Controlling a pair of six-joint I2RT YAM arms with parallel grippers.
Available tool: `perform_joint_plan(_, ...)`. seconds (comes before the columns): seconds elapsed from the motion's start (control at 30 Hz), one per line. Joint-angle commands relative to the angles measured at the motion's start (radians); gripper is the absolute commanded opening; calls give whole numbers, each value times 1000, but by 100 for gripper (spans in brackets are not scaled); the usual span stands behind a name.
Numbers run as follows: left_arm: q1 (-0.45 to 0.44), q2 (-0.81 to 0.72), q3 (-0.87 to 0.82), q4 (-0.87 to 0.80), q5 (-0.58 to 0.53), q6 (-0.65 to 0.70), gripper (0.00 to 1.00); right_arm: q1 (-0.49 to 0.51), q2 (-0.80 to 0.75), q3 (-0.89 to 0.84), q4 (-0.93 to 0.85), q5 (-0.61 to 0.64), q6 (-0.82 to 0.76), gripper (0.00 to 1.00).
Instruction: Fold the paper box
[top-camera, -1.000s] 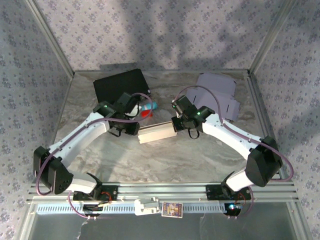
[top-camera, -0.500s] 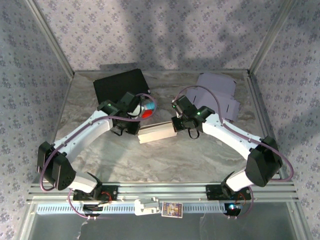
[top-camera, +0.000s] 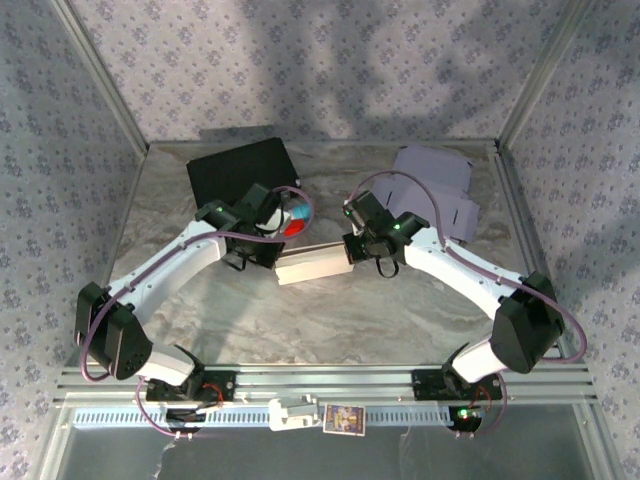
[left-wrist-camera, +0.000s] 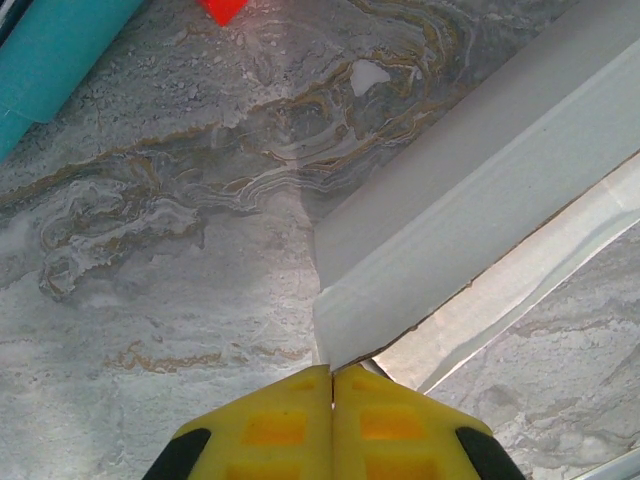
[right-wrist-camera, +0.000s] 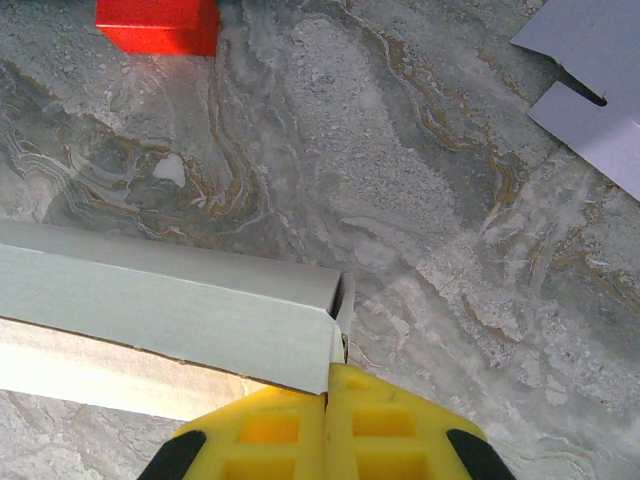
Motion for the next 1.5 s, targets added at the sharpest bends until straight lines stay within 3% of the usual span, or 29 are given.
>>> perform_joint_plan(0.0,-8,6,5,-5,15,-4,0,6,32,1,-81,0,15,0)
perform_joint_plan(0.47,-11,26,41,-78,123,-212,0,7,45,39,-89,12,37,0)
perform_joint_plan(0.8,34,53,70,-88,192,-353,0,14,44,37,-94,11,38,0)
perform_joint_plan(1.47,92,77,84,-77,325,-468,0,20,68,60,-105,10,46,0)
